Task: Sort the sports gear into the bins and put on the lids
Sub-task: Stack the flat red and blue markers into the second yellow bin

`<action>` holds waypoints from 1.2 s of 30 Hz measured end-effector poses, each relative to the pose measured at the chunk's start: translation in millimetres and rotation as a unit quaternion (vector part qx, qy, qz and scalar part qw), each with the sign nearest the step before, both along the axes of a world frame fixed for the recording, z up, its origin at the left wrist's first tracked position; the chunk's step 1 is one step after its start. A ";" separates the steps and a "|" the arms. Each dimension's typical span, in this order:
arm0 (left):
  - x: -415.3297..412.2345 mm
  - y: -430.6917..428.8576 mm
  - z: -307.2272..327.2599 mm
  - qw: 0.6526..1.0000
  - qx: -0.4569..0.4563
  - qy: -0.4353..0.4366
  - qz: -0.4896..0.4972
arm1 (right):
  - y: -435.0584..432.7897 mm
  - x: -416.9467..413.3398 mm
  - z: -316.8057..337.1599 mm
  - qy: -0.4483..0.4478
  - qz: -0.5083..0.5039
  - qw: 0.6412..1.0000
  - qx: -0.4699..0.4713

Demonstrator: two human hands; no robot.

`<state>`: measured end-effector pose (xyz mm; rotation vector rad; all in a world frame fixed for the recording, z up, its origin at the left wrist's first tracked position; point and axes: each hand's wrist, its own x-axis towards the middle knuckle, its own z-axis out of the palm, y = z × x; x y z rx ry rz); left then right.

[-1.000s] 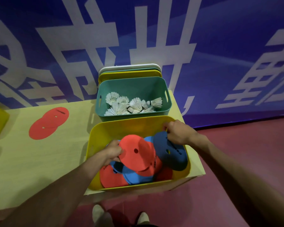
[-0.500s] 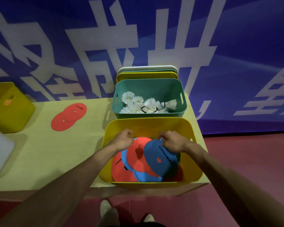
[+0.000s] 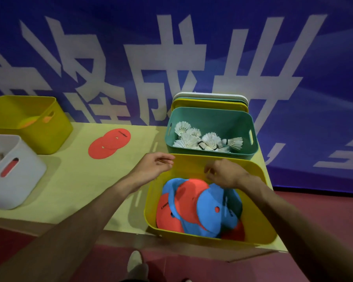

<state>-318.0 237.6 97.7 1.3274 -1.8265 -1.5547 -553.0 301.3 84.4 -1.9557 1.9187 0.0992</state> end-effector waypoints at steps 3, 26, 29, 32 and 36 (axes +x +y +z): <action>17.8 -13.9 3.3 0.999 -0.009 0.012 0.049 | -21.5 23.8 18.9 -0.114 0.014 0.992 -0.043; 286.7 -243.0 -127.9 0.960 0.118 -0.091 0.238 | -275.2 265.2 -95.5 -0.167 -0.152 0.967 0.115; 284.0 -277.8 -155.2 0.952 0.117 -0.117 0.258 | -303.4 274.3 -117.9 -0.174 -0.224 0.952 0.115; 272.8 -304.4 -181.5 0.946 0.096 -0.140 0.275 | -330.0 282.1 -142.6 -0.173 -0.266 0.943 0.095; 258.5 -325.3 -201.0 0.917 0.104 -0.218 0.319 | -360.5 295.0 -170.3 -0.168 -0.351 0.918 0.074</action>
